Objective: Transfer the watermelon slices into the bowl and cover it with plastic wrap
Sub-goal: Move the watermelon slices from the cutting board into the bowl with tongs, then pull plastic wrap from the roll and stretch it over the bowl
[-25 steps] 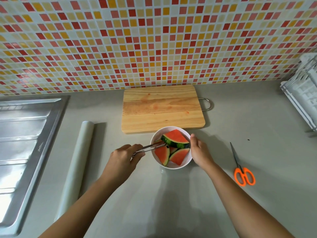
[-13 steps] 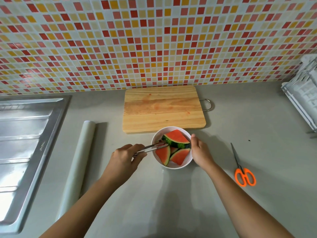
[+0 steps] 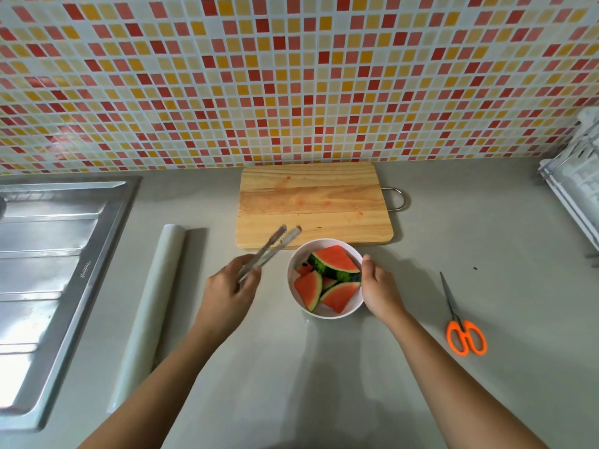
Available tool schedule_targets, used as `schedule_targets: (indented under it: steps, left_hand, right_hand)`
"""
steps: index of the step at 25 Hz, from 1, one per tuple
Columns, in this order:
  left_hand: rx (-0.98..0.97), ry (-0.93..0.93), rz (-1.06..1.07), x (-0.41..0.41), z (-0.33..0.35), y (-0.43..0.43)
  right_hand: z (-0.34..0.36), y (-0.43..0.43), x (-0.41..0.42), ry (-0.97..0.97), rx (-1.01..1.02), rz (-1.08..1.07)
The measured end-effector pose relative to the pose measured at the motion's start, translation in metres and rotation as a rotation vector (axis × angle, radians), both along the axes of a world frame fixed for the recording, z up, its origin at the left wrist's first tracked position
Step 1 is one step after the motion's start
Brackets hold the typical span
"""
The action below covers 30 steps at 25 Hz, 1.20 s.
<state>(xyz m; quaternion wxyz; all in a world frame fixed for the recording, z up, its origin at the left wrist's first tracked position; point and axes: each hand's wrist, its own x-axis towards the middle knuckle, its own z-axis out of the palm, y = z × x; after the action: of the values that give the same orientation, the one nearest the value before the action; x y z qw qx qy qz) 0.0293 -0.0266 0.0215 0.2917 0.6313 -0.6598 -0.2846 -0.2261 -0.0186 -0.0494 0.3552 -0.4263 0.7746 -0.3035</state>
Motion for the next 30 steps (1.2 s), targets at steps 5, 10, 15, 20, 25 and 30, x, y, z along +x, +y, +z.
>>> schedule_targets:
  steps: [5,10,15,20,25,30]
  left_hand:
    - [0.143,-0.086,0.121,-0.019,-0.016,-0.071]
    - [0.154,-0.261,0.165,-0.045,-0.047,-0.121]
    - [0.116,-0.356,0.207,-0.061,-0.057,-0.151]
    - [0.104,-0.401,0.261,-0.062,-0.066,-0.159]
    - [0.182,-0.441,0.214,-0.059,-0.057,-0.16]
    - [0.03,-0.053,0.188,-0.058,-0.041,-0.102]
  right_hand:
    - [0.002,-0.001,0.008,-0.02,0.002,0.004]
    - [-0.003,0.001,0.004,-0.01,-0.028,-0.001]
    - [-0.008,-0.002,0.004,-0.05,-0.042,-0.021]
    - [-0.01,-0.002,0.003,-0.069,-0.045,-0.014]
    - [-0.005,-0.001,0.005,-0.04,-0.058,0.007]
    - [0.0,0.0,0.005,-0.001,-0.049,0.033]
